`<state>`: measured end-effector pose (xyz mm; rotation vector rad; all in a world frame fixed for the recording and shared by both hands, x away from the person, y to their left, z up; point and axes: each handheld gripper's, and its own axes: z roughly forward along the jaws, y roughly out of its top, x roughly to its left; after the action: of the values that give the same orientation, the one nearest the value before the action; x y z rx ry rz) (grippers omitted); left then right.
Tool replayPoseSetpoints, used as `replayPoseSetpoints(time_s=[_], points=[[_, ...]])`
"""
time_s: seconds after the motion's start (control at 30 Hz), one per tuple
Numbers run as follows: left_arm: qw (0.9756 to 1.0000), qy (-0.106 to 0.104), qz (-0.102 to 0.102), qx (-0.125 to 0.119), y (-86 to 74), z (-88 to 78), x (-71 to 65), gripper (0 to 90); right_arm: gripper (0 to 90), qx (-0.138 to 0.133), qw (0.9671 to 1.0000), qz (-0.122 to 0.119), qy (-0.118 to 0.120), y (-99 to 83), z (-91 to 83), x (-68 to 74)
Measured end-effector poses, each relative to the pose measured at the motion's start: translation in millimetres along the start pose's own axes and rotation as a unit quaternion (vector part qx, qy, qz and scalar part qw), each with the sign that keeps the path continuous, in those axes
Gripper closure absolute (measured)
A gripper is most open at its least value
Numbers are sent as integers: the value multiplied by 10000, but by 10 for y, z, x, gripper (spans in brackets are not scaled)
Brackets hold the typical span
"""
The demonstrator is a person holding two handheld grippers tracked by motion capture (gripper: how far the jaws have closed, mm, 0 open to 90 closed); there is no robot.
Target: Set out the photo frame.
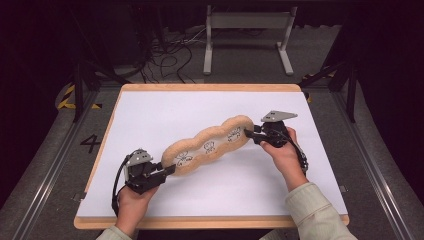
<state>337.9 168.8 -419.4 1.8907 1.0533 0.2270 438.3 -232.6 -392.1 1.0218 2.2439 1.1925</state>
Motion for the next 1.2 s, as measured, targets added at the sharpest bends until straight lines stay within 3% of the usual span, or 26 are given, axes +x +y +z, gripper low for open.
replayPoseSetpoints(time_s=[0.37,0.53,0.73,1.03,1.2], points=[[9997,120,-148,-179,212,117,179,663,648,-233,9994,-58,-256,-95,-322,140],[9997,97,-76,-217,315,201,223,643,644,-239,9989,-62,-403,-158,-415,190],[9999,53,-76,-145,412,307,253,609,643,-204,9986,65,-483,-272,-473,206],[9996,-81,-193,-174,424,378,333,585,637,-177,9987,188,-450,-358,-530,262],[9997,-115,-206,-68,414,453,371,578,635,-55,9986,245,-464,-428,-499,277]])
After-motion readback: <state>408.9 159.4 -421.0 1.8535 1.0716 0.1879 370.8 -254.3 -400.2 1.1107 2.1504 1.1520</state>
